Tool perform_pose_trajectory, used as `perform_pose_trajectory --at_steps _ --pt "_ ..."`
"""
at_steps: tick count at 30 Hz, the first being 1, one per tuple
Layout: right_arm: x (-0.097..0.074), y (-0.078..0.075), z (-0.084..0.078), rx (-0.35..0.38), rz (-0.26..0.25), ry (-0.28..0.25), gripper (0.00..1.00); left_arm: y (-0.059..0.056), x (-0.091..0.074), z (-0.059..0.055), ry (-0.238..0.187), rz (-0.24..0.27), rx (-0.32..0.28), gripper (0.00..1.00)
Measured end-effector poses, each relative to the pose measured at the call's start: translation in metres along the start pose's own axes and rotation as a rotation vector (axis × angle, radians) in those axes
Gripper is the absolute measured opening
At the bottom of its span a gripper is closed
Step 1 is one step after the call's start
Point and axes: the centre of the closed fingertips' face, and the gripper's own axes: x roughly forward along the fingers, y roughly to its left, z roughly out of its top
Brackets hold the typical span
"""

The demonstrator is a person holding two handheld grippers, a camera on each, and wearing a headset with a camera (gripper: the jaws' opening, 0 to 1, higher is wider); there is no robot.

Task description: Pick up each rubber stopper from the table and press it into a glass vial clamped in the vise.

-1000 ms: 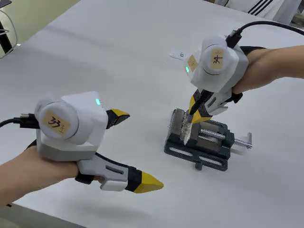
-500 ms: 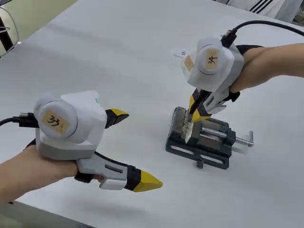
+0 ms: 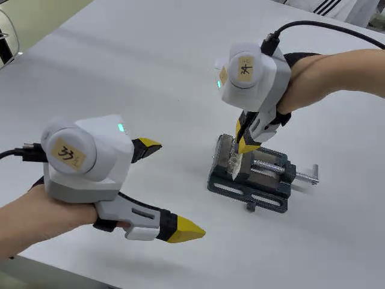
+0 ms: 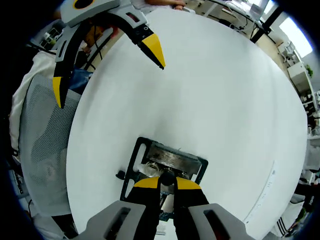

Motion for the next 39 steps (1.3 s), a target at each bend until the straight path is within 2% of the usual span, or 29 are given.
perform_pose_trajectory --at_steps 3,5,10,11,13,14,20,23,24,29,39 --pt "-0.0003 0.0022 -0.0006 0.026 -0.003 0.0 0.04 -0.0008 0.0007 0.0002 -0.001 -0.003 -0.001 0.99" --pt "-0.0005 0.0031 -0.0006 0.074 -0.013 -0.004 0.04 -0.0011 0.0009 0.0006 -0.003 -0.003 -0.001 0.99" --pt "-0.0012 0.0043 -0.0012 0.089 -0.047 -0.019 0.04 -0.0032 0.0013 0.002 -0.004 -0.006 -0.002 0.99" --pt "-0.001 0.0027 -0.0006 0.118 -0.054 -0.03 0.03 -0.0034 0.0015 0.0022 -0.004 -0.007 -0.001 0.99" --pt "-0.0012 0.0017 -0.0004 0.113 -0.058 -0.041 0.03 -0.0039 0.0015 0.0027 -0.003 -0.008 0.003 0.99" --pt "-0.0011 0.0009 0.0 0.137 -0.058 -0.054 0.03 -0.0039 0.0013 0.0031 -0.004 -0.008 0.002 0.99" --pt "-0.0025 0.0014 -0.0001 0.168 -0.073 -0.08 0.03 -0.0035 0.0001 0.0036 -0.006 -0.003 -0.003 0.99" --pt "-0.002 -0.0008 -0.0004 0.197 -0.083 -0.101 0.03 -0.0032 -0.0001 0.0027 -0.005 -0.004 -0.003 0.99" --pt "-0.0021 0.0 -0.0005 0.229 -0.085 -0.112 0.03 -0.0035 0.0 0.0025 -0.004 -0.005 -0.001 0.99" --pt "0.0 -0.0037 -0.0024 0.268 -0.091 -0.139 0.03 -0.0035 0.0004 0.0039 -0.007 -0.006 -0.001 0.99" --pt "-0.0012 -0.002 -0.0011 0.198 -0.091 -0.164 0.06 0.0002 -0.003 0.0086 -0.016 0.005 0.005 0.97"
